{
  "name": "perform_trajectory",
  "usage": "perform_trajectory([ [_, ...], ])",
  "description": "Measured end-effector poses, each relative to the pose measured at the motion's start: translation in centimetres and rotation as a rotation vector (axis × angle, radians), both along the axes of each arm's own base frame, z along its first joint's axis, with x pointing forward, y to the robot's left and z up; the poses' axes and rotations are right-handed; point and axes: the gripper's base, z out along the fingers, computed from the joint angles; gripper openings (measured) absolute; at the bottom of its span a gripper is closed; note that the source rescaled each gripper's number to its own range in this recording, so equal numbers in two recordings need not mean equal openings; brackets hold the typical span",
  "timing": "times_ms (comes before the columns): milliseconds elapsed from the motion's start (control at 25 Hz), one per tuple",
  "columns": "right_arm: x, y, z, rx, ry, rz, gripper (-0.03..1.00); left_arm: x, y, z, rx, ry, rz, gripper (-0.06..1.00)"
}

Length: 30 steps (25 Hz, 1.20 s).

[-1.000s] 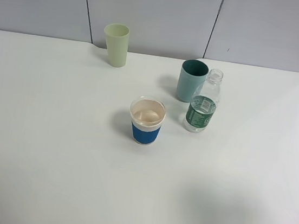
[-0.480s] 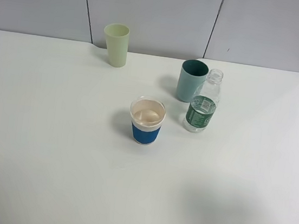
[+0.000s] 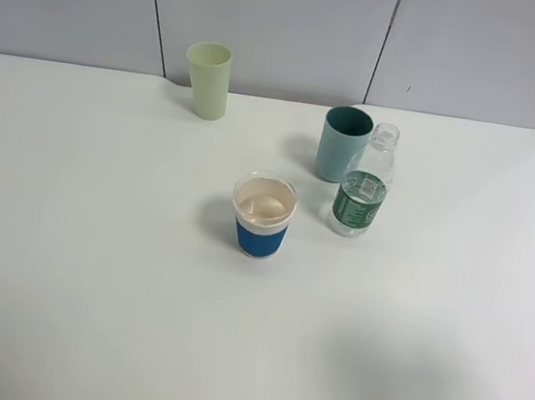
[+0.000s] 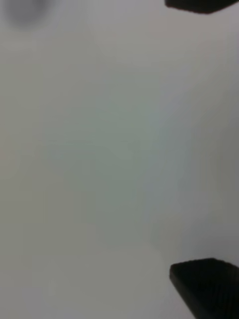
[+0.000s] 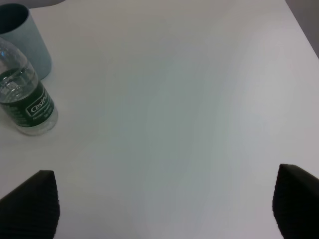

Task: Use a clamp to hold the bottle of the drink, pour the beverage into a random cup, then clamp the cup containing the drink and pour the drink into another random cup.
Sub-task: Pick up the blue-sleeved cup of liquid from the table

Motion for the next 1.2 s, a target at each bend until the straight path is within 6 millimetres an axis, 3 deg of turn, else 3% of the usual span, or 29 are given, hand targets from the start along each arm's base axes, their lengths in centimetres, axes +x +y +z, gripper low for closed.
perform_trajectory([
  [320, 0.0, 0.0, 0.0, 0.000, 0.000, 0.000, 0.66, 3.1, -3.2, -1.8, 0.116, 0.146, -0.253, 1.00],
  [720, 0.0, 0.0, 0.0, 0.000, 0.000, 0.000, 0.66, 7.3, -8.2, -4.1, 0.085, 0.101, -0.398, 1.00],
  [880, 0.0, 0.0, 0.0, 0.000, 0.000, 0.000, 0.66, 7.7, -10.1, -5.9, 0.068, 0.063, -0.467, 1.00],
  [1200, 0.0, 0.0, 0.0, 0.000, 0.000, 0.000, 0.66, 7.3, -12.0, -9.7, 0.005, -0.049, -0.557, 1.00],
])
